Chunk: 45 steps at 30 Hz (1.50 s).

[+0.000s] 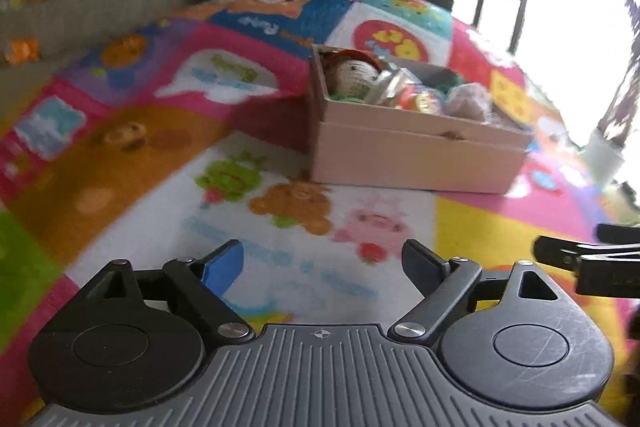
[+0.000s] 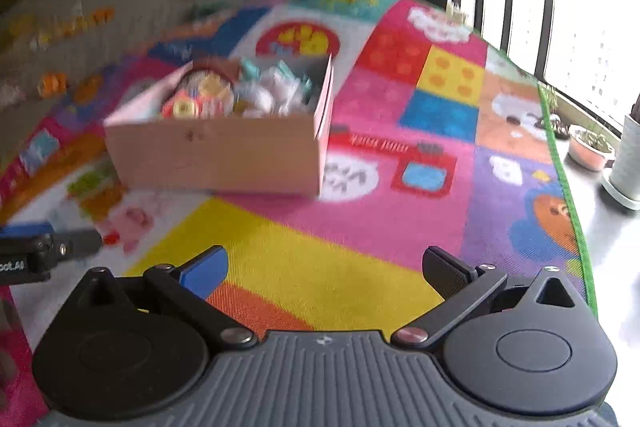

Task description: Organize objects

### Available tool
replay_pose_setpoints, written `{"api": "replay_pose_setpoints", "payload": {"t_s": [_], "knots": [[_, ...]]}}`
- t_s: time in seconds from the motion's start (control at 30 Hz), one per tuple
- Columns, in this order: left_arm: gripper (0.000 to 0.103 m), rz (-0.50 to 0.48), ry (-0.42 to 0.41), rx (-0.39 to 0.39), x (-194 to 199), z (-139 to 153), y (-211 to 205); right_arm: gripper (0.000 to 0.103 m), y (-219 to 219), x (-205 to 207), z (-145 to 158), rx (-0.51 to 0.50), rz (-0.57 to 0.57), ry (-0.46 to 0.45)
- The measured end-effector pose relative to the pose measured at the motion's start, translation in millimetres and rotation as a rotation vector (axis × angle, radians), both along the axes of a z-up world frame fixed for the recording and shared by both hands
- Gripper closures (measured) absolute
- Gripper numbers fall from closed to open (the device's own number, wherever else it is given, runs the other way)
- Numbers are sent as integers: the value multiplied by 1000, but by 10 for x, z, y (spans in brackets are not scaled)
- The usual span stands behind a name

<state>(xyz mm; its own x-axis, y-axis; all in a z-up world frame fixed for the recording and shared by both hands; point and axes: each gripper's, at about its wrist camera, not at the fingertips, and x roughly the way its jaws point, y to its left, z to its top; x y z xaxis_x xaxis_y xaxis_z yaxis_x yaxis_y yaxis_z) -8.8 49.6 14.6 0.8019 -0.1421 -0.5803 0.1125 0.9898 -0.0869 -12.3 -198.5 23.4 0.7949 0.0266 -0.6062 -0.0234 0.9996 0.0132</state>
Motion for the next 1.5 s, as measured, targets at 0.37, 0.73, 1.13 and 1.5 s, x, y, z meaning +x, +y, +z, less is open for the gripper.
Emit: {"api": "replay_pose_setpoints", "payload": {"t_s": [0.37,0.73,1.13,1.5], "knots": [[6,70,41,121,67,-78,-241,0,271,276,-154,-8,21,95],[7,68,45,106,44,-80,-242,0,260,245,-181,-6,-9,33],[6,67,46,103,45,-78,-247,0,253,242,-178,-6,-9,33],[6,67,46,104,44,-78,-247,0,250,242,-177,-5,-9,33]]}}
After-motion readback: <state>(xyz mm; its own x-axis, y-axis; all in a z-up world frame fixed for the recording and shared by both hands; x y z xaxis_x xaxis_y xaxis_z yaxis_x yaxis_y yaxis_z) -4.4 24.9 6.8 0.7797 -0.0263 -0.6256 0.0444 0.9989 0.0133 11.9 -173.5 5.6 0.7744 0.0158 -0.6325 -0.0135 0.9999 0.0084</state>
